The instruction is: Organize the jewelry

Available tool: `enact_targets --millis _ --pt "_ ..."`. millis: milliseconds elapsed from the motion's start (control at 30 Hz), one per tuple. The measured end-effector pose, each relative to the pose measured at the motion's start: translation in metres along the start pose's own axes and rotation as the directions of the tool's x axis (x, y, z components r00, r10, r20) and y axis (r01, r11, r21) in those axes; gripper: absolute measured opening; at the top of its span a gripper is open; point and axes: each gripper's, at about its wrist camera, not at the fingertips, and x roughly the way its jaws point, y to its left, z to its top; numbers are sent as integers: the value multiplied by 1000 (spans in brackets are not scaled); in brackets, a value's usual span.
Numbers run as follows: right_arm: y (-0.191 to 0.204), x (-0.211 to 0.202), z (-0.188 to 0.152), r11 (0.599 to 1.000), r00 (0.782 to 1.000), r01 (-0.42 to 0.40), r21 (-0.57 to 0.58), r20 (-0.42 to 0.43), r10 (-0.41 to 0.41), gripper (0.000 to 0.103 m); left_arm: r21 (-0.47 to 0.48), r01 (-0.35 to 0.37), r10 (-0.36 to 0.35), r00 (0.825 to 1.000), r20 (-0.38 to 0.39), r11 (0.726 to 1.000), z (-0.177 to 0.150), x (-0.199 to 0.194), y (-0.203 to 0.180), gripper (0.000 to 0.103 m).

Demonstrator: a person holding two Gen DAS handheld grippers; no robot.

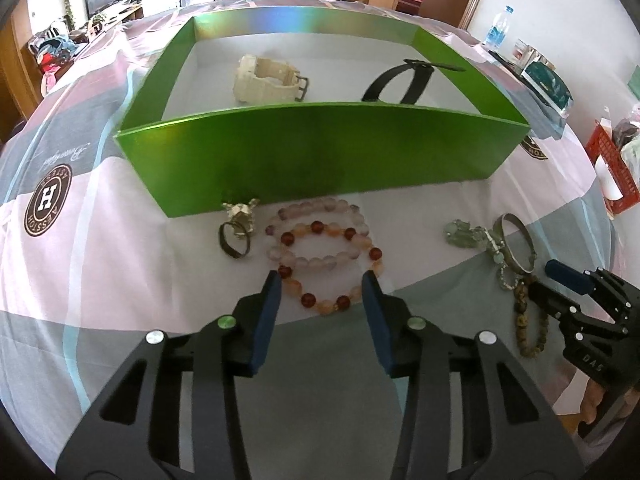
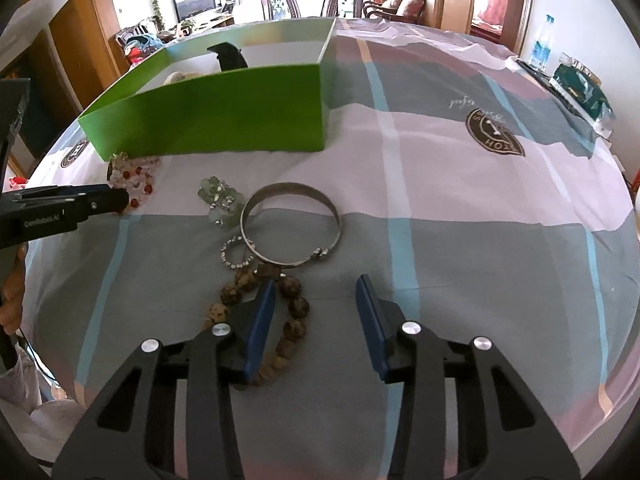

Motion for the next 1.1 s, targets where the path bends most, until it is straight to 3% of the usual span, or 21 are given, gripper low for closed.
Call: enact_targets --millis 333,433,500,600,833,1100 --pt "14 2 3 999 1000 -2 -44 12 3 43 -30 -39 39 999 4 999 1 -1 14 41" --pt "19 2 4 998 1000 -11 -55 14 12 35 7 -90 90 996 13 996 -2 -1 10 25" --pt "23 2 4 998 1000 -22 -65 15 23 26 6 -84 84 996 12 996 -4 -3 11 10" --pt "29 2 4 996 999 -46 -77 15 47 12 -7 -67 67 998 12 998 -7 -5 18 9" --pt "40 -7 16 989 992 -115 -91 44 119 11 -24 -62 64 996 60 998 -11 -31 27 8" --pt "60 -49 52 979 969 -126 -162 192 157 11 -19 -43 46 979 198 999 3 -89 30 8"
